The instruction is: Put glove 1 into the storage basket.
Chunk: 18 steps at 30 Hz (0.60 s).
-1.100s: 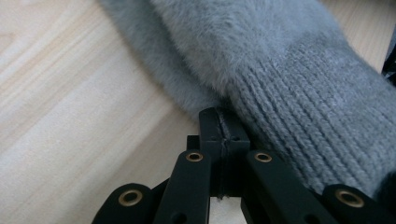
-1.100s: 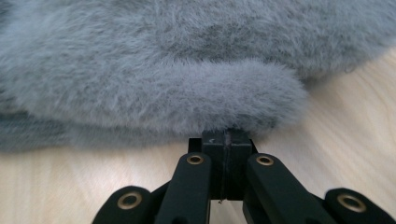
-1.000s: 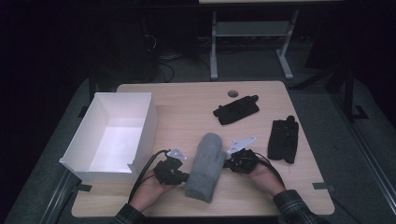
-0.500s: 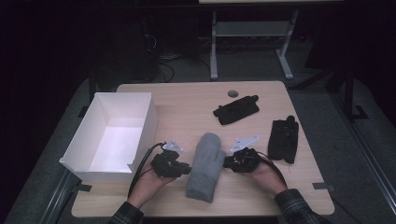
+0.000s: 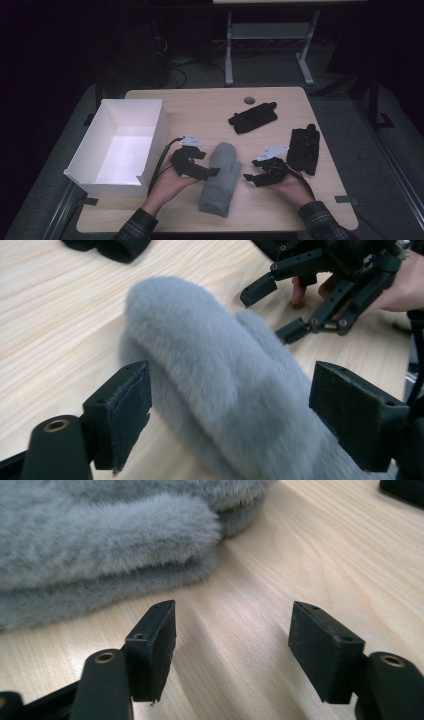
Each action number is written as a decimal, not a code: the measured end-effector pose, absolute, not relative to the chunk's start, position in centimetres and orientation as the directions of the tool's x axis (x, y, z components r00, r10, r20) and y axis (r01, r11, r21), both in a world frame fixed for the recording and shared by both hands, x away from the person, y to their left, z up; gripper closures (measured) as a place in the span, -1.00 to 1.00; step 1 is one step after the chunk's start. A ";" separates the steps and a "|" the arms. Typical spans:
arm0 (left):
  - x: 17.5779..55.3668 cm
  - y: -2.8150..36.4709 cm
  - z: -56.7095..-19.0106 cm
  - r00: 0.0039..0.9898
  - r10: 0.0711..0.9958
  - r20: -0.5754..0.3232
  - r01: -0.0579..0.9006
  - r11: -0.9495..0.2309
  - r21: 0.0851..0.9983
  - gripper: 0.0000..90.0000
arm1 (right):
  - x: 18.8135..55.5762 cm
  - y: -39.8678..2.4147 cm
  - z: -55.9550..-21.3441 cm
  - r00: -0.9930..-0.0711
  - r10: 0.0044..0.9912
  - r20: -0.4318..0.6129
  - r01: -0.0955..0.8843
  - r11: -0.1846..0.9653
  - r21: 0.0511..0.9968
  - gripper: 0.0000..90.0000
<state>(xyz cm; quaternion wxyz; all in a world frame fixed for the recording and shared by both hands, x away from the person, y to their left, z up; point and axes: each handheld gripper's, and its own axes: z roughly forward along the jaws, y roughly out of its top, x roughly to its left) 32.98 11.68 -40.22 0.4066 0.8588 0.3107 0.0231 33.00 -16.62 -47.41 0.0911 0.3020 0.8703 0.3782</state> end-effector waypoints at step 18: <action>34.7 9.1 -44.2 0.793 0.583 -0.175 0.550 -0.561 0.619 -0.72 | 32.9 -16.4 -48.0 -0.795 0.606 0.037 0.435 0.527 0.730 -0.52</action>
